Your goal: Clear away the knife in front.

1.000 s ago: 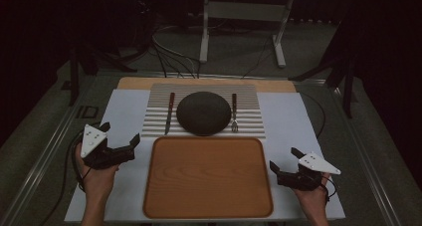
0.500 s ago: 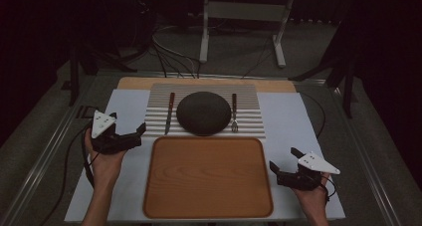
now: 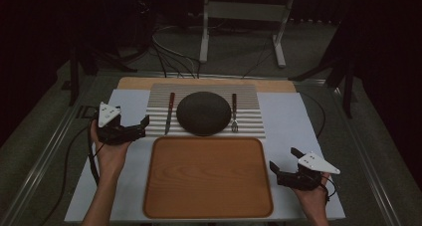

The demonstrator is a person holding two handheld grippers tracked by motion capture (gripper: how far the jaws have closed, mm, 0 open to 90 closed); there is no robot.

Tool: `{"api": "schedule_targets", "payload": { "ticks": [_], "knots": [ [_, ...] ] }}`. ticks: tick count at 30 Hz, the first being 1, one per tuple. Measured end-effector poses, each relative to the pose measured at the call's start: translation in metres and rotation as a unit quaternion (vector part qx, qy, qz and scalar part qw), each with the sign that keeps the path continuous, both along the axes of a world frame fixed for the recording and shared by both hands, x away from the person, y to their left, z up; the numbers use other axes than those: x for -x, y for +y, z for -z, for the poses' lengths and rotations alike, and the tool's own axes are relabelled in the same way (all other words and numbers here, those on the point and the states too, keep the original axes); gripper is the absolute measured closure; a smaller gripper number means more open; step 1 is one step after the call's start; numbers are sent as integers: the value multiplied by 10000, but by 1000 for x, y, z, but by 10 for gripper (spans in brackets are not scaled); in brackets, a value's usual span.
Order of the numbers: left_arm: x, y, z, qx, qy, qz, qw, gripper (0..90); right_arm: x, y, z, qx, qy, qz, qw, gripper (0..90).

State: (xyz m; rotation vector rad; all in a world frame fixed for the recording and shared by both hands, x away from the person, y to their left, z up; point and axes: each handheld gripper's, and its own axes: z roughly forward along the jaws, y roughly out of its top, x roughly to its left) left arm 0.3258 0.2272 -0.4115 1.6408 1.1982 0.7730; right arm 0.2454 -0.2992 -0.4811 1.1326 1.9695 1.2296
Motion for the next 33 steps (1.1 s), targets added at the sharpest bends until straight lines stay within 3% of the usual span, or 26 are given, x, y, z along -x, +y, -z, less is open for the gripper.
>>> {"api": "schedule_targets", "payload": {
  "ticks": [33],
  "knots": [
    [-42,-16,4,-35,258,-50,9996,0,0,0,0,4,32,-27,10000,78]
  ]
}}
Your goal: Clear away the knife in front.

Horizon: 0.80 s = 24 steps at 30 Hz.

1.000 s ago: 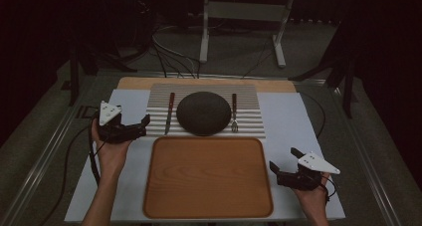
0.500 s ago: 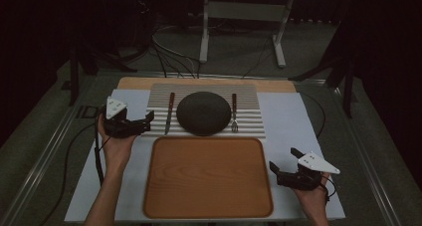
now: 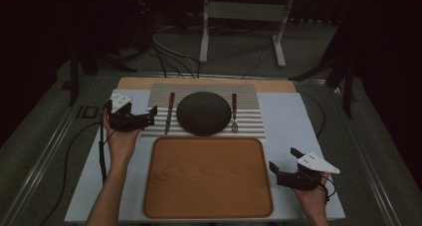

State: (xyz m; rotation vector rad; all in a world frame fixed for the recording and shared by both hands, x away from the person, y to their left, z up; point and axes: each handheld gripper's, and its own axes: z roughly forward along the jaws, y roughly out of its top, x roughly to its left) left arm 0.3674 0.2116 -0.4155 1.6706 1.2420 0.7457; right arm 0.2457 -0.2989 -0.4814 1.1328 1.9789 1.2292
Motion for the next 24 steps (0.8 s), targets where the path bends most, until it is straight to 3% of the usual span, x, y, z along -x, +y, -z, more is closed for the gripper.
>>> {"api": "schedule_targets", "payload": {
  "ticks": [24],
  "knots": [
    [-31,-9,6,-6,258,-130,9996,0,0,-1,0,-23,17,-4,10000,77]
  ]
}}
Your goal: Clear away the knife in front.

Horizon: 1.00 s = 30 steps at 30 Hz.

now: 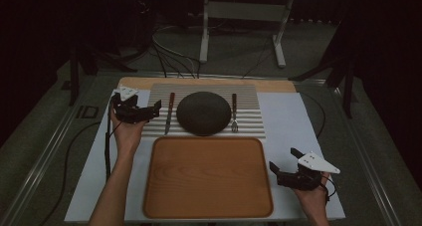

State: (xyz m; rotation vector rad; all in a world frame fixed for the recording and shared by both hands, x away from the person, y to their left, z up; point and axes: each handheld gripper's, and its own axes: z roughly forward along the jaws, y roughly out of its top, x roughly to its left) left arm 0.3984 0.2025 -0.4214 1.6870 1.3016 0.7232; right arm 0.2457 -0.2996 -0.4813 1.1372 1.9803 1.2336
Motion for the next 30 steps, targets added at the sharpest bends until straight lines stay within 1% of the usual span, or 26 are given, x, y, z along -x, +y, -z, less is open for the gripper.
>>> {"api": "schedule_targets", "payload": {
  "ticks": [8,15,19,20,24,25,27,30],
  "knots": [
    [-8,-4,1,-35,80,-18,10000,0,0,-1,0,-4,0,-7,10000,78],
    [-15,-7,1,33,98,-61,9999,0,0,-1,0,-12,-1,-13,10000,77],
    [-19,-11,2,-17,141,-44,9999,0,0,-1,0,-26,-9,-2,10000,78],
    [-22,-15,3,-49,162,-11,9999,0,0,-1,0,-30,-13,3,10000,77],
    [-23,-17,3,-53,166,4,9998,0,0,-1,0,-46,-19,10,10000,77],
    [-27,-21,5,-35,200,-13,9998,0,0,-1,0,-46,-19,10,10000,77],
    [-30,-22,6,-30,225,-26,9997,0,0,-2,0,-62,-24,12,10000,77],
    [-32,-25,8,34,255,-48,9997,0,-1,-3,0,-68,-23,3,10000,77]
  ]
}}
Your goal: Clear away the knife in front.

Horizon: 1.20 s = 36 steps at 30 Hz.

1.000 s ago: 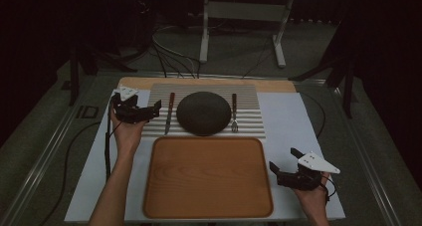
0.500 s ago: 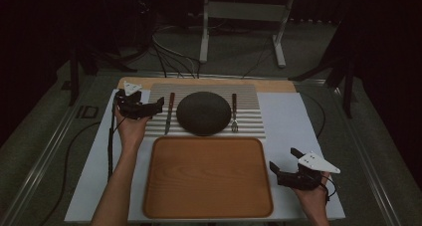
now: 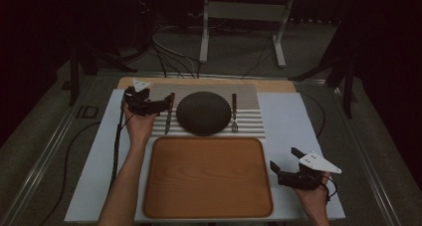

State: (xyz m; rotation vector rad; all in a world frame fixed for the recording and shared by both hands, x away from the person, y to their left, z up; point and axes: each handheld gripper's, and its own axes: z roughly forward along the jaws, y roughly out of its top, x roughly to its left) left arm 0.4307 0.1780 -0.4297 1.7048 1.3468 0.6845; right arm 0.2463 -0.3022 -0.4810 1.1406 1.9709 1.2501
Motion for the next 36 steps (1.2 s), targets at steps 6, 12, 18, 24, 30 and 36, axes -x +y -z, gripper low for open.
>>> {"api": "schedule_targets", "payload": {
  "ticks": [6,12,18,24,30,36],
  "knots": [
    [-6,-6,3,-28,52,6,10000,0,0,0,0,-7,-3,-2,10000,77],
    [-15,-10,4,-26,84,-57,9999,0,0,0,0,-18,8,0,10000,77],
    [-25,-15,4,-4,130,-96,9999,0,-1,1,0,-23,13,-16,10000,77],
    [-30,-16,7,43,69,-196,9998,0,-1,0,0,-31,2,-15,10000,77],
    [-36,-18,16,-28,89,-153,9998,0,-2,1,1,-22,16,-20,10000,77],
    [-43,-23,24,-118,172,-104,9997,0,-3,1,1,-34,22,-32,10000,77]
  ]
}}
